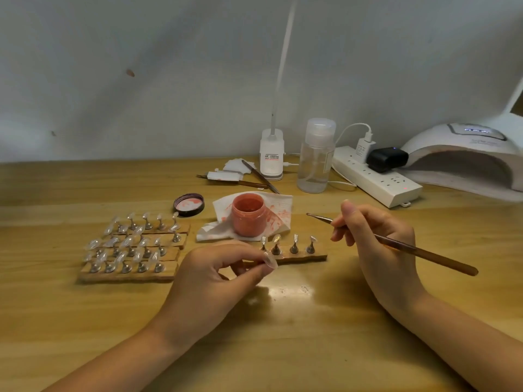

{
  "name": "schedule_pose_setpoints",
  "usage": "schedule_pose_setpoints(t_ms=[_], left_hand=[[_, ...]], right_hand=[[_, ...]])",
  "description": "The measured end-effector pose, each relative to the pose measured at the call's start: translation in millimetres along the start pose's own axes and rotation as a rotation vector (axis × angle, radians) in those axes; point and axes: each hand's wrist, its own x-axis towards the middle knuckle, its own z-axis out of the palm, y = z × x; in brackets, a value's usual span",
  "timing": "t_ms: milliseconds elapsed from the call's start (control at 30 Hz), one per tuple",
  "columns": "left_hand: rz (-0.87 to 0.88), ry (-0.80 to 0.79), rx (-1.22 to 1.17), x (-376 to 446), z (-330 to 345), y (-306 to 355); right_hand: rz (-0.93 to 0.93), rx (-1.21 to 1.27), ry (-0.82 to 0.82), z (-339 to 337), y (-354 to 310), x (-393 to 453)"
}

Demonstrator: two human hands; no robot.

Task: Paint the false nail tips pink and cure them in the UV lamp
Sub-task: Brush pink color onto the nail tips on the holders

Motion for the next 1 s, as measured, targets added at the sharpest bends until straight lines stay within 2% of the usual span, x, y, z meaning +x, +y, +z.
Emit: schedule_pose_setpoints(t_ms=[100,400,1000], left_hand=[[-0.101,-0.021,-0.021,3,0,-5],[-0.127,-0.082,0.015,3,1,-10],[-0.165,-0.076,0.002,4,3,-12]], right_hand=[[-0.047,0.075,-0.023,5,1,-8],[-0.276,-0.012,-0.184,17,-2,-16],[-0.283,-0.114,-0.259,20,2,-17]])
